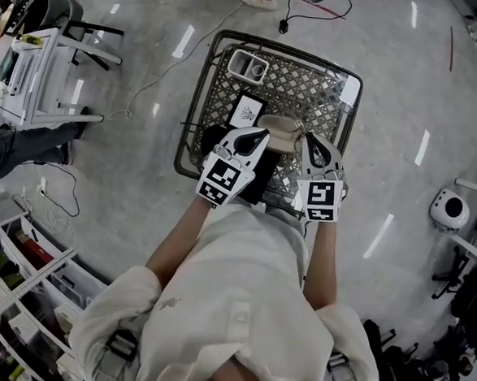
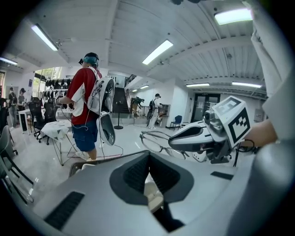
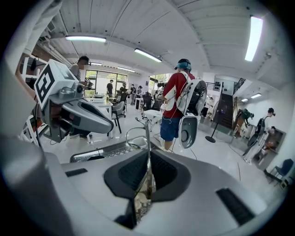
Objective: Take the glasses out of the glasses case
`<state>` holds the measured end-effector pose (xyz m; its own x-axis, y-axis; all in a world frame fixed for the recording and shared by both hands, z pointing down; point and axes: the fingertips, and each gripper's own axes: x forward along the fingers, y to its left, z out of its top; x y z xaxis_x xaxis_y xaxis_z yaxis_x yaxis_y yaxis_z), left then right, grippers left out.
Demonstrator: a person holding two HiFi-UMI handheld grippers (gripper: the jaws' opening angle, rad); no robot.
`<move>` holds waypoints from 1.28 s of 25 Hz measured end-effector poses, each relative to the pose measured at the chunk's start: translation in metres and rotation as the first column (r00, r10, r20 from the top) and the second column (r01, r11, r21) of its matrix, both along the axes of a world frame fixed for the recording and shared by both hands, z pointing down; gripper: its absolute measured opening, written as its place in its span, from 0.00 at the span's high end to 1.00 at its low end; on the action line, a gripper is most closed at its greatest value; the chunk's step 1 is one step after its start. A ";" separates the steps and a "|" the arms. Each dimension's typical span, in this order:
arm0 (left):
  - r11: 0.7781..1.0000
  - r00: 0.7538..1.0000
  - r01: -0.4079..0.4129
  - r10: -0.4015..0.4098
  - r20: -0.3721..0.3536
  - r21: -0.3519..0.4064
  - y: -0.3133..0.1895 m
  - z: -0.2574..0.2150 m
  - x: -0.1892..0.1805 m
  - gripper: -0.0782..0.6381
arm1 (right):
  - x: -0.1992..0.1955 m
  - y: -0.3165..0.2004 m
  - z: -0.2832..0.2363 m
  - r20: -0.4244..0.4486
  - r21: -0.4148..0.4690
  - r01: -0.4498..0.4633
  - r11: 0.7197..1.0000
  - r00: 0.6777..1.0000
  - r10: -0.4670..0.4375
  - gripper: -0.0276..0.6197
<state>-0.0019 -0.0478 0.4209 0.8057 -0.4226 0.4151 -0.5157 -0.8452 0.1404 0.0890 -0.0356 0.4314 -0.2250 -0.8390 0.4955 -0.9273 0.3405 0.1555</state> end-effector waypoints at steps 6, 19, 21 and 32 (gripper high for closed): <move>0.999 0.999 -0.014 0.016 -0.045 0.051 -0.002 -0.035 0.006 0.87 | 0.004 -0.002 -0.040 0.003 0.080 -0.012 0.997 1.000 0.011 0.92; 0.990 0.993 -0.017 0.034 -0.113 0.141 -0.012 -0.088 0.020 0.87 | 0.012 0.002 -0.106 0.040 0.211 -0.034 0.977 0.999 0.026 0.92; 0.988 0.992 -0.018 0.036 -0.120 0.152 -0.012 -0.093 0.021 0.87 | 0.013 0.003 -0.112 0.043 0.221 -0.033 0.975 0.999 0.024 0.92; 0.982 0.991 -0.018 0.043 -0.129 0.186 -0.009 -0.111 0.026 0.87 | 0.018 0.004 -0.132 0.058 0.256 -0.023 0.967 0.998 0.009 0.92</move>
